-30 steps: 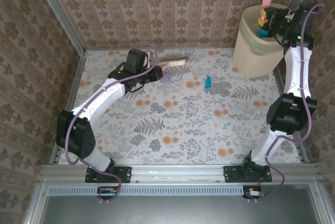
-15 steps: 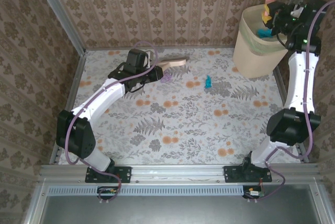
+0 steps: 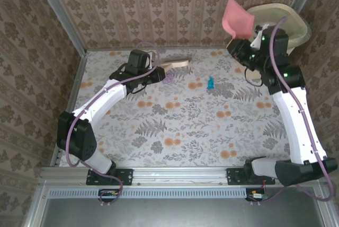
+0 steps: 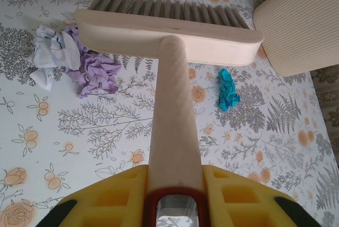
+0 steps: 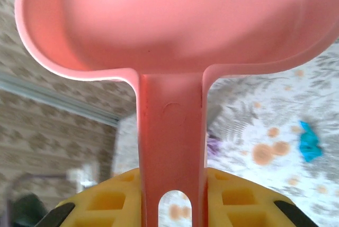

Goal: Sweep away the paper scraps from the table

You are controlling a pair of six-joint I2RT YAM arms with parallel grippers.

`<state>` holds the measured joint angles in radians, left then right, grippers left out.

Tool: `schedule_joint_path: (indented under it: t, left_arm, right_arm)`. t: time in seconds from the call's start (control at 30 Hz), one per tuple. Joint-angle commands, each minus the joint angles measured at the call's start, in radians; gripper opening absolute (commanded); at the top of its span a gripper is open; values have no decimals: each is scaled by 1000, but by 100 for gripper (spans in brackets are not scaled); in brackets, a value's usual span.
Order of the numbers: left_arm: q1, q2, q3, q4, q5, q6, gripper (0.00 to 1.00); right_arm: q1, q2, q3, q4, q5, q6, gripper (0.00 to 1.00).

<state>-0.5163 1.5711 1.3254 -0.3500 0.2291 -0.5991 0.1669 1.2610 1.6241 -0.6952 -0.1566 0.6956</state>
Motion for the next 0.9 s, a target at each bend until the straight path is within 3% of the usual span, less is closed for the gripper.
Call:
schedule_joint_path:
  t: [0.0,0.2,0.47,0.87]
  left_arm:
    - [-2,-28,21,58,9,-8,0]
    - [-4,-25,15,66,3,-15,0]
    - [-14,-10,12,85,-5,-27,0]
    - [-65,45,67,59,-15,-10,0]
  right_arm:
    - [70,-17,-40,-152,219,-196,0]
    - [179,-81,-240,-224,290,-227,0]
    - [213,-198,-588,-221,232,-151,0]
    - [260,-139,-746,-218,181,-149,0]
